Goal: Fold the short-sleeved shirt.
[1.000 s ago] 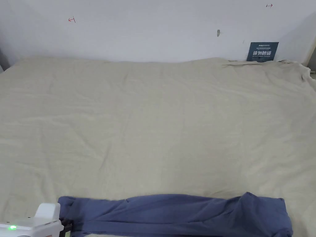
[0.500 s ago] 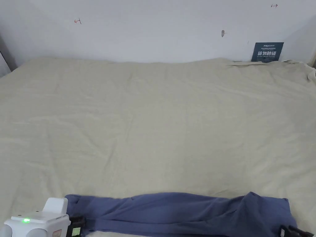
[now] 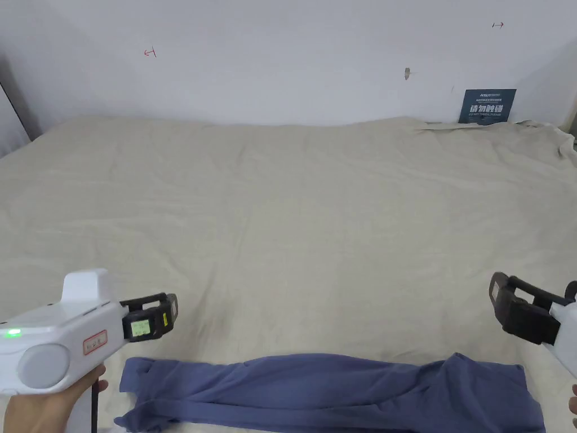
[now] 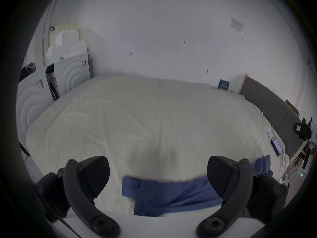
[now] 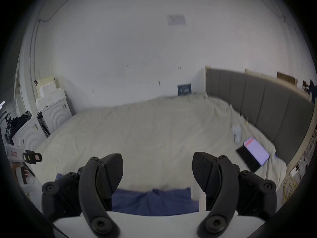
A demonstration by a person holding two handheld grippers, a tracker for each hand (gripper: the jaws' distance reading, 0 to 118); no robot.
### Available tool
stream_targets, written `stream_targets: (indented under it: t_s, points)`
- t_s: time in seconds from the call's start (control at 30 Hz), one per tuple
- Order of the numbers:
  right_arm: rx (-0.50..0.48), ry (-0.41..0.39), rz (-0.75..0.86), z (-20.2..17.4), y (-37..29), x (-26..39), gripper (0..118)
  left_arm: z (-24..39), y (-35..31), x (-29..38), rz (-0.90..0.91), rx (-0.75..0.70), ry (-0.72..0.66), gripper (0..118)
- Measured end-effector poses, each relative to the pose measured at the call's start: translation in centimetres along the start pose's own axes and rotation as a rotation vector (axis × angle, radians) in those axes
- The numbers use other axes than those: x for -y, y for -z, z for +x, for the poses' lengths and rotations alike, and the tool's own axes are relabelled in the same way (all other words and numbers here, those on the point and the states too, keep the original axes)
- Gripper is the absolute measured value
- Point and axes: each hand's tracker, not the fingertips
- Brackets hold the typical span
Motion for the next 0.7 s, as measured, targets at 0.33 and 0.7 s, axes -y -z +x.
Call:
stream_targets:
  t_s: [0.33, 0.7]
  points:
    - [0.051, -0.067, 0.155, -2.2, -0.7, -0.3, 58, 2.8, -0.2, 0.7, 0.247, 0.003, 0.006, 36]
    - [0.039, -0.072, 0.146, -2.5, -0.3, 0.2, 0, 2.3, -0.9, 0.9, 0.270, 0.057, 0.025, 0]
